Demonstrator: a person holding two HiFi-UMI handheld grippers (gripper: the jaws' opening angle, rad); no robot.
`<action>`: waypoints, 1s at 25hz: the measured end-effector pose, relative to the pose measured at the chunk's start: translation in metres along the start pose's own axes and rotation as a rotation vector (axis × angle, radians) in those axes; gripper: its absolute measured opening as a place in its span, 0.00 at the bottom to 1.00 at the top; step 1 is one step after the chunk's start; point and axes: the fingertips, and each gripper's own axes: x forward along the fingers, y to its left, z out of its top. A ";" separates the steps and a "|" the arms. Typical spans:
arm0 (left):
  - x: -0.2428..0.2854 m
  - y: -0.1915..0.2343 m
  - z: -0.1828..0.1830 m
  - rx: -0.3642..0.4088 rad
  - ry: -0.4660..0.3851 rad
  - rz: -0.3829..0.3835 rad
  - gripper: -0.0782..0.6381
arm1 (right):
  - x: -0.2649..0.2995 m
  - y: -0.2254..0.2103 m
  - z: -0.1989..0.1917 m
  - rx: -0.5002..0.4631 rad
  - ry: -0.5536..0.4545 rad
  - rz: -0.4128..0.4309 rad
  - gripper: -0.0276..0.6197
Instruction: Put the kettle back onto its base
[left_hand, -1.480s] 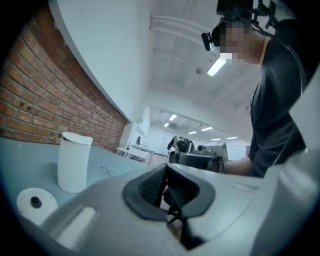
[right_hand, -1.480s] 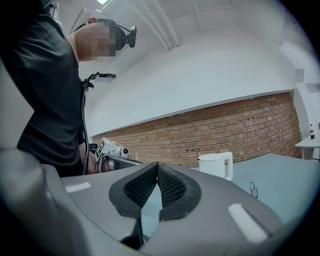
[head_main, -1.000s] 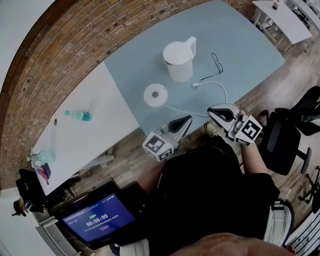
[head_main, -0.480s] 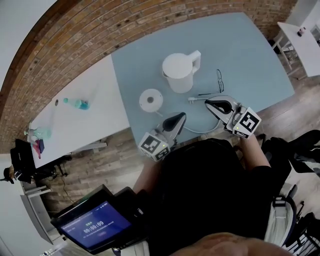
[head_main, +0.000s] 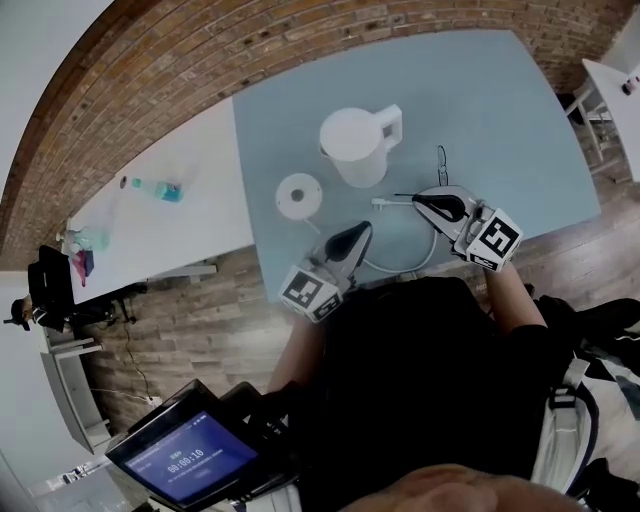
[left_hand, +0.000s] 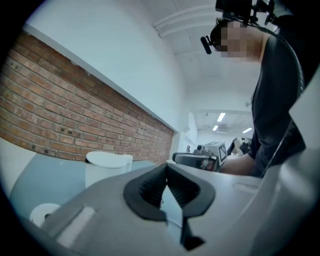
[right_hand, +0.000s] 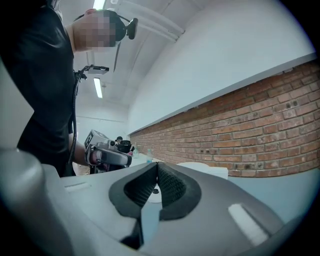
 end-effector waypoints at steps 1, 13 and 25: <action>-0.002 -0.001 -0.003 -0.002 0.002 0.010 0.12 | 0.000 -0.001 -0.003 0.000 0.001 0.001 0.05; -0.012 0.011 0.001 -0.030 -0.011 -0.015 0.12 | 0.013 -0.011 -0.011 0.043 0.004 -0.096 0.05; -0.008 0.018 0.001 -0.040 -0.001 -0.071 0.12 | 0.024 -0.056 -0.052 0.071 0.117 -0.304 0.06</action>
